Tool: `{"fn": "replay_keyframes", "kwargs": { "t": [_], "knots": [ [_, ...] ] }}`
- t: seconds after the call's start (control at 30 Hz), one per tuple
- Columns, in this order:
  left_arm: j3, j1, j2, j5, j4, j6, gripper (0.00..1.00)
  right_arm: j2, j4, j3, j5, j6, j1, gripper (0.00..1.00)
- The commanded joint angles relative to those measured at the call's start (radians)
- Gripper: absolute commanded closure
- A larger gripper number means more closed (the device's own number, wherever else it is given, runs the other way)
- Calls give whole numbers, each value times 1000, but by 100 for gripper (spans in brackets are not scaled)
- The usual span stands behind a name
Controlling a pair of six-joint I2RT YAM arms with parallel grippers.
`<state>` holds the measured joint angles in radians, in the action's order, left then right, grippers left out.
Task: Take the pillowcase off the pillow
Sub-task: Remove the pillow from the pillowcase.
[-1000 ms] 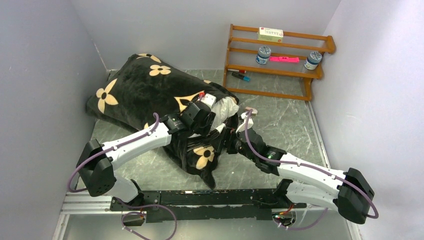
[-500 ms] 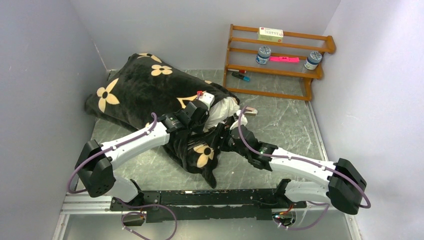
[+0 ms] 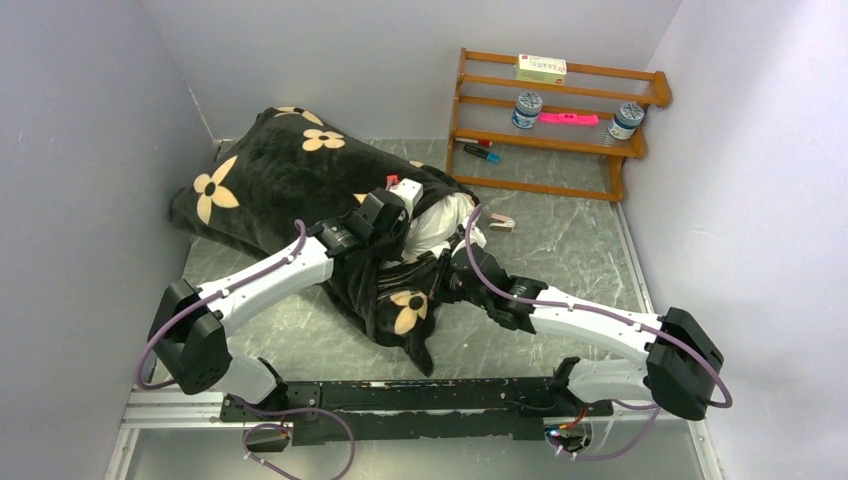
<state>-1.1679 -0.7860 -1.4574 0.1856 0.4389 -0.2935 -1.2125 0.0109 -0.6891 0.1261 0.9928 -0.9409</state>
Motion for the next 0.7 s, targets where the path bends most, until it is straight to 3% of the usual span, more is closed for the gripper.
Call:
{"fn": "replay_keyframes", "kwargs": {
  "t": [0.0,0.23,0.67],
  "knots": [
    [-53,74,-12,16,4,47,95,57,207,4,14,-25,5,100],
    [-93,150,-18,-24,-3,47,95,172,369,80,85,-38,29,100],
    [-151,232,-12,-39,-17,21,95,164,336,235,-31,-168,269,100]
  ]
}}
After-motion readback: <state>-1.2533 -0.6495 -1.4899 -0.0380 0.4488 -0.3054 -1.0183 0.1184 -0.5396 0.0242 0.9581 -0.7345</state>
